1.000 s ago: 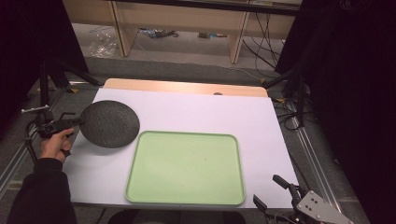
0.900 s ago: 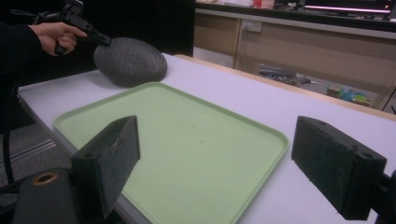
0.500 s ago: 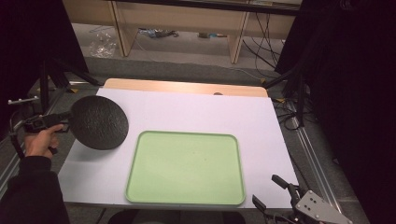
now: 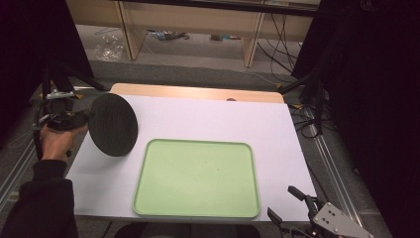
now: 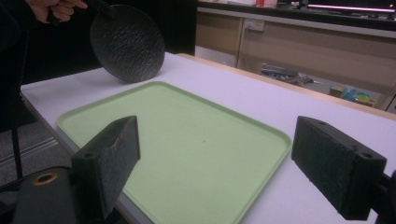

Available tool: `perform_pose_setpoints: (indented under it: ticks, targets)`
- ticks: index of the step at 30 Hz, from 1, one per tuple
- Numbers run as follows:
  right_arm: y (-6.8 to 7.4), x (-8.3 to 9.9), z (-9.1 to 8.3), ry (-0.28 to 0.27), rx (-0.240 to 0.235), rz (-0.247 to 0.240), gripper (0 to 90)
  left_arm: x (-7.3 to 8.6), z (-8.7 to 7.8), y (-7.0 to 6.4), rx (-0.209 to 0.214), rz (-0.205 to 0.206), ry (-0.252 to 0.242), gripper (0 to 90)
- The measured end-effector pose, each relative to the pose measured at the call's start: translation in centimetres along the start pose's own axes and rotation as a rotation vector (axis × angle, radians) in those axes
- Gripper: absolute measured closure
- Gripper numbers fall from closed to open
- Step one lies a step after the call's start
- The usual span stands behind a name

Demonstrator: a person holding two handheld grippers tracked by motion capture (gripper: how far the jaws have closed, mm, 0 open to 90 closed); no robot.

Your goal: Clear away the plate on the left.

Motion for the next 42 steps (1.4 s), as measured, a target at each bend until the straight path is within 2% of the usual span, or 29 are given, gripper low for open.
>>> perform_pose_setpoints:
  ticks: [4, 7, 9, 15, 16, 19, 20, 21, 22, 24, 26, 27, 29, 30, 31, 33, 34, 35, 36, 37, 38, 39, 41, 42]
  targets:
    - [0.0, 0.0, 0.0, 0.001, -0.001, -0.001, 16.3, 0.2, 0.5, -0.2, -0.005, 0.017, 0.012, 78.1]
    - [0.0, 0.0, 0.0, 0.001, -0.001, -0.002, 16.3, 0.6, 1.0, -0.4, -0.012, 0.046, 0.065, 77.2]
    - [0.1, 0.0, 0.0, 0.000, -0.005, -0.004, 16.3, 0.8, 1.3, -0.5, -0.039, 0.071, 0.092, 75.3]
    - [0.1, 0.0, 0.1, -0.001, -0.009, -0.007, 16.3, 1.0, 1.3, -0.1, -0.046, 0.051, 0.121, 71.8]
    - [0.0, 0.0, 0.2, -0.004, -0.008, -0.022, 16.3, 1.1, 1.4, -0.1, -0.037, 0.044, 0.125, 71.3]
    - [0.2, 0.0, 0.2, 0.006, -0.012, -0.012, 16.3, 1.2, 1.5, -0.1, -0.019, 0.037, 0.116, 72.0]
    - [0.2, 0.0, 0.2, 0.001, -0.010, -0.024, 16.3, 1.4, 1.9, -0.6, 0.017, 0.050, 0.152, 72.4]
    - [0.2, 0.0, 0.2, 0.001, -0.010, -0.024, 16.3, 1.4, 1.9, -0.6, 0.017, 0.050, 0.152, 72.0]
    - [0.1, -0.1, 0.3, -0.007, -0.008, -0.038, 16.3, 1.4, 2.2, -1.1, 0.033, 0.070, 0.137, 72.5]
    - [0.1, -0.1, 0.2, -0.008, -0.008, -0.034, 16.3, 1.1, 2.1, -1.4, 0.050, 0.071, 0.148, 75.1]
    - [0.2, 0.0, 0.1, 0.004, -0.019, -0.014, 16.3, 1.0, 2.1, -1.7, 0.044, 0.084, 0.148, 75.2]
    - [0.1, 0.0, 0.1, 0.000, -0.012, -0.023, 16.3, 1.0, 2.1, -1.7, 0.044, 0.084, 0.148, 75.5]
    - [0.2, 0.0, 0.1, 0.009, -0.022, -0.012, 16.3, 1.1, 2.0, -1.4, 0.076, 0.042, 0.140, 77.3]
    - [0.2, 0.0, 0.1, 0.014, -0.020, -0.014, 16.3, 1.1, 2.0, -1.4, 0.076, 0.042, 0.140, 78.6]
    - [0.2, 0.0, 0.1, 0.008, -0.019, -0.015, 16.3, 1.2, 2.1, -1.1, 0.105, 0.023, 0.111, 78.7]
    - [0.2, 0.0, 0.1, 0.008, -0.018, -0.015, 16.4, 1.3, 2.1, -1.0, 0.104, 0.022, 0.100, 78.8]
    - [0.2, 0.0, 0.1, 0.009, -0.018, -0.015, 16.3, 1.3, 2.2, -0.8, 0.105, -0.019, 0.099, 78.8]
    - [0.2, 0.0, 0.1, 0.009, -0.018, -0.015, 16.3, 1.3, 2.2, -0.8, 0.105, -0.019, 0.099, 78.9]
    - [0.2, 0.0, 0.1, 0.006, -0.017, -0.015, 16.4, 1.4, 2.3, -0.2, 0.109, -0.059, 0.101, 78.9]
    - [0.2, 0.0, 0.1, 0.006, -0.016, -0.015, 16.3, 1.4, 2.3, -0.2, 0.109, -0.059, 0.101, 78.9]
    - [0.2, 0.0, 0.1, 0.006, -0.016, -0.014, 16.3, 1.6, 2.6, 0.2, 0.120, -0.131, 0.063, 78.9]
    - [0.2, 0.0, 0.1, 0.006, -0.016, -0.014, 16.3, 1.6, 2.6, 0.2, 0.120, -0.131, 0.063, 79.0]
    - [0.2, 0.0, 0.1, 0.004, -0.018, -0.010, 16.3, 1.9, 2.7, 0.9, 0.147, -0.180, 0.071, 79.1]
    - [0.1, 0.0, 0.1, 0.003, -0.015, -0.011, 16.4, 2.1, 2.8, 1.4, 0.175, -0.221, 0.071, 79.1]
Point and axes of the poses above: each handheld gripper's, and its own axes: z roughly forward along the jaws, x roughly out of its underside, y roughly to its left, the point moved 3 cm from there along z, roughly forward along the jaws, and after that the axes turned 2 degrees about -z, right-handed, at the moved point
